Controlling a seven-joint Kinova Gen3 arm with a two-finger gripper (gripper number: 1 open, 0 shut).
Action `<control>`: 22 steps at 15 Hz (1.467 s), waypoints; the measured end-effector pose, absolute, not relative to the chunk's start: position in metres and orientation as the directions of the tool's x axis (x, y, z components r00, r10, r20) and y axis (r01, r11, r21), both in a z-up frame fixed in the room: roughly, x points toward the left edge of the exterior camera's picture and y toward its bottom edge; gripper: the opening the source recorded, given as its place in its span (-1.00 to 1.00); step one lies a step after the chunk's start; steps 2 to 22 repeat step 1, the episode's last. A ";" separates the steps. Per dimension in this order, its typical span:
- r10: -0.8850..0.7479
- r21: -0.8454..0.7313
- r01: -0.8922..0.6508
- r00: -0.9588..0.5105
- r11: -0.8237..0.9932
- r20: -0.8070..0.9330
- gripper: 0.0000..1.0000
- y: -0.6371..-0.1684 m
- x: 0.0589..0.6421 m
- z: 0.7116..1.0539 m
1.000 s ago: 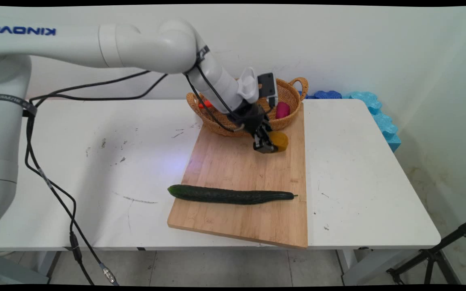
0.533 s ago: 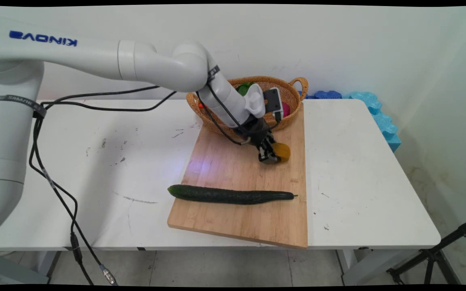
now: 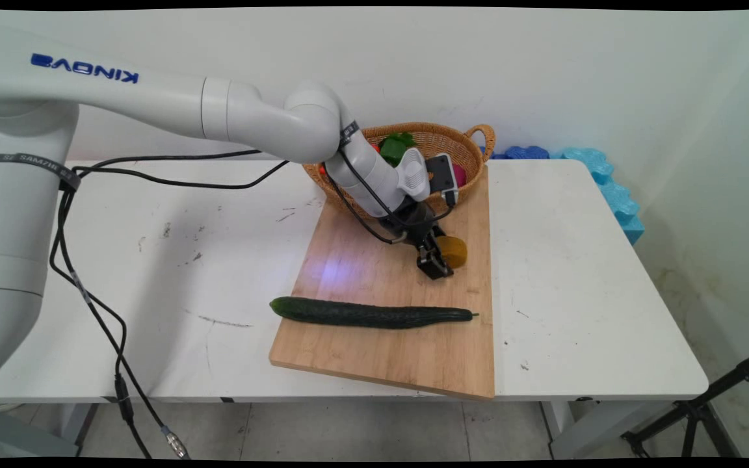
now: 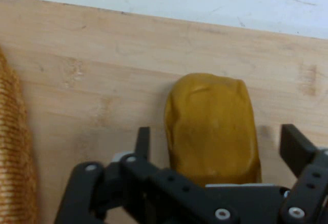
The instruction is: Place the picked object on the cutting board
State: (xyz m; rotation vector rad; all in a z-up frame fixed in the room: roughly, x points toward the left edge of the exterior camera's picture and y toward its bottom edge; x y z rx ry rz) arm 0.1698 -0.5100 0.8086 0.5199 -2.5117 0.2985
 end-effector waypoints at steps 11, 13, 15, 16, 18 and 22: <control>-0.301 -0.101 -0.424 -0.772 0.900 0.560 1.00 -0.509 0.170 0.809; -0.301 -0.101 -0.424 -0.772 0.900 0.560 1.00 -0.509 0.170 0.809; -0.301 -0.101 -0.424 -0.772 0.900 0.560 1.00 -0.509 0.170 0.809; -0.301 -0.101 -0.424 -0.772 0.900 0.560 1.00 -0.509 0.170 0.809; -0.301 -0.101 -0.424 -0.772 0.900 0.560 1.00 -0.509 0.170 0.809; -0.301 -0.101 -0.424 -0.772 0.900 0.560 1.00 -0.509 0.170 0.809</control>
